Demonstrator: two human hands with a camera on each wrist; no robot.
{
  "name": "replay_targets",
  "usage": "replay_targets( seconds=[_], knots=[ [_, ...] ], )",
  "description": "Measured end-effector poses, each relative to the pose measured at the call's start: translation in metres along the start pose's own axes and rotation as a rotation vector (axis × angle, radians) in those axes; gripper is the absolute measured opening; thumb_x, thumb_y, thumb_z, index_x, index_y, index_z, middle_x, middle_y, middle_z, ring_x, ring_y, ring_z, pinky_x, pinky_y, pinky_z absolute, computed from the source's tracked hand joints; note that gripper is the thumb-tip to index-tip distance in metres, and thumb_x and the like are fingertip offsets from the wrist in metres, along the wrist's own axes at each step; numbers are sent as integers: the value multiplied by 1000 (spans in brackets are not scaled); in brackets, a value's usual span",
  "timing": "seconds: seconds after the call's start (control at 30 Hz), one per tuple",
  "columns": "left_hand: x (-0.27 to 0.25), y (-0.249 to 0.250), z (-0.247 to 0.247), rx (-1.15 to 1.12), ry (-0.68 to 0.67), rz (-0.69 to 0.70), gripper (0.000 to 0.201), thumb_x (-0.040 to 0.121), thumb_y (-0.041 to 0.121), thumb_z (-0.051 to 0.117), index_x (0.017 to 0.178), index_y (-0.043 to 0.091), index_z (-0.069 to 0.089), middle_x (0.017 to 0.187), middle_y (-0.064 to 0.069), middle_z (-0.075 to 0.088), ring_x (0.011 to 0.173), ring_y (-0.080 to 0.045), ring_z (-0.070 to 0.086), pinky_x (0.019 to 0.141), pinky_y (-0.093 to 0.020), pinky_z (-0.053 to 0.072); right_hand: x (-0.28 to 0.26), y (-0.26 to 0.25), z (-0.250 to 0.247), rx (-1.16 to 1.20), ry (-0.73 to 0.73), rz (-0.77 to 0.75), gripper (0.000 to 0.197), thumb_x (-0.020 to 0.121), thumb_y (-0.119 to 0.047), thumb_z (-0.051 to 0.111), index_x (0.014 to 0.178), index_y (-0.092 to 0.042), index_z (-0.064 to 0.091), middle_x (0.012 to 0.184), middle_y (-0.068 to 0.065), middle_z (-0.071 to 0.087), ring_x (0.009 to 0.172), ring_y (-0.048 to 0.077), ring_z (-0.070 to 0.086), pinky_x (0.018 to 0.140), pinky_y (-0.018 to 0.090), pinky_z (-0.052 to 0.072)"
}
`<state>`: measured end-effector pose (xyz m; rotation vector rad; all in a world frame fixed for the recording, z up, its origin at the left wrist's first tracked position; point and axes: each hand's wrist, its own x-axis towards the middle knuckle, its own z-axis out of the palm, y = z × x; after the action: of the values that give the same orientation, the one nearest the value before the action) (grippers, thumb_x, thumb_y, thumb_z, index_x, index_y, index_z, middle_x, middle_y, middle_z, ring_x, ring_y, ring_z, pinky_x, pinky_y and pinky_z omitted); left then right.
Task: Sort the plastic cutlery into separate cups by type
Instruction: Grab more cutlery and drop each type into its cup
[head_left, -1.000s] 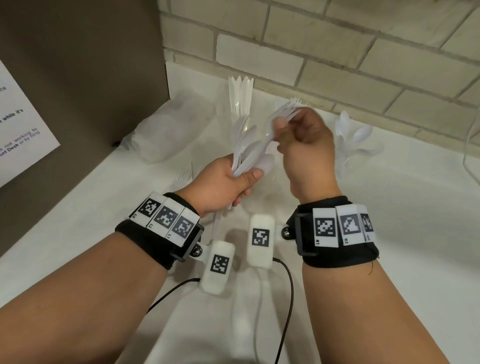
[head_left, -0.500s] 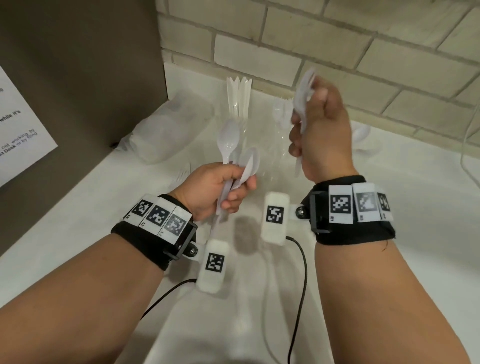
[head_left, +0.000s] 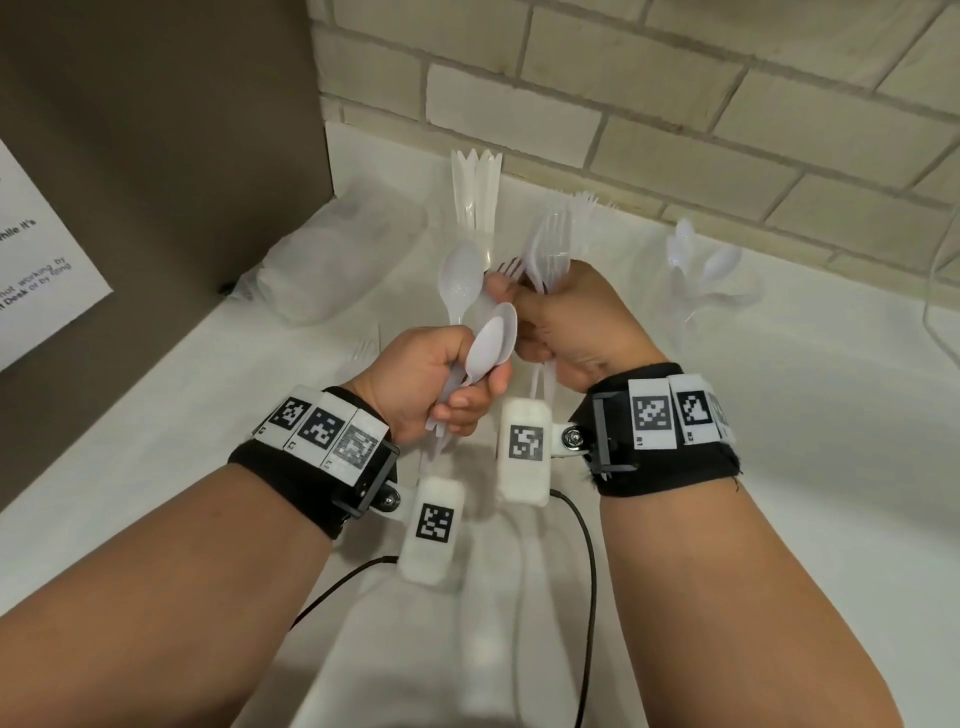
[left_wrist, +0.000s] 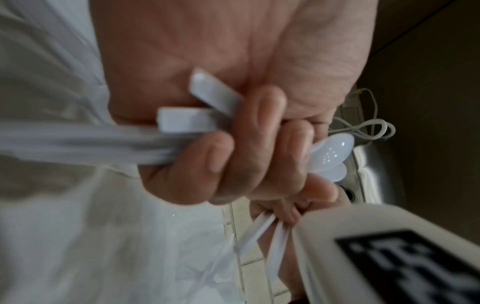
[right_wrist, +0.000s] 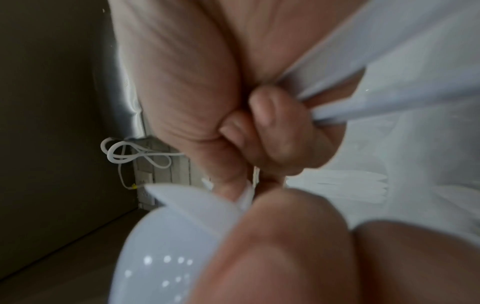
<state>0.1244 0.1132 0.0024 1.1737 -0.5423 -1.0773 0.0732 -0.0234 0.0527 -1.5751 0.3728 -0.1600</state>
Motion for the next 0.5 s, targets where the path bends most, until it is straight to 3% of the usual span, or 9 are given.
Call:
replay_targets(
  seconds=[0.1,0.17,0.3,0.4,0.43,0.5],
  knots=[
    [0,-1,1,39,37,-17,18,67,18,46,61,5,58,42,-3,31,34,-13,23,48,-29,17,5,-6,-5,80,113,-15,12,95,-13,57,95,-2,58,68,8,68,42,11,30,39,19,24],
    [0,-2,1,58,67,-22,17,65,18,47,60,7,58,42,-2,30,35,-14,22,50,-33,13,8,-10,-9,122,178,-46,10,98,-15,53,97,-6,56,76,8,73,47,12,34,41,22,27],
    [4,-4,4,104,153,-40,17,71,16,45,65,9,60,45,-3,32,36,-14,23,48,-29,17,13,-15,-21,198,307,-114,12,101,-17,45,105,-12,55,77,5,64,63,16,54,54,27,47],
    [11,-3,6,112,275,-42,19,90,12,44,81,9,60,51,-2,39,39,-15,33,44,-24,28,25,-30,-44,322,444,-204,12,102,-18,39,104,-19,51,83,7,53,69,27,66,73,45,58],
    [13,-2,7,122,308,-36,18,96,15,45,87,8,59,53,-2,43,41,-15,38,43,-25,34,30,-37,-53,344,490,-266,11,100,-21,40,106,-19,49,84,8,50,62,28,63,71,47,58],
    [16,0,9,134,351,-18,19,101,21,44,95,7,57,59,-1,48,46,-14,49,46,-28,48,44,-50,-70,291,590,-398,24,95,-25,43,115,-13,47,87,11,48,55,22,51,58,36,53]
  ],
)
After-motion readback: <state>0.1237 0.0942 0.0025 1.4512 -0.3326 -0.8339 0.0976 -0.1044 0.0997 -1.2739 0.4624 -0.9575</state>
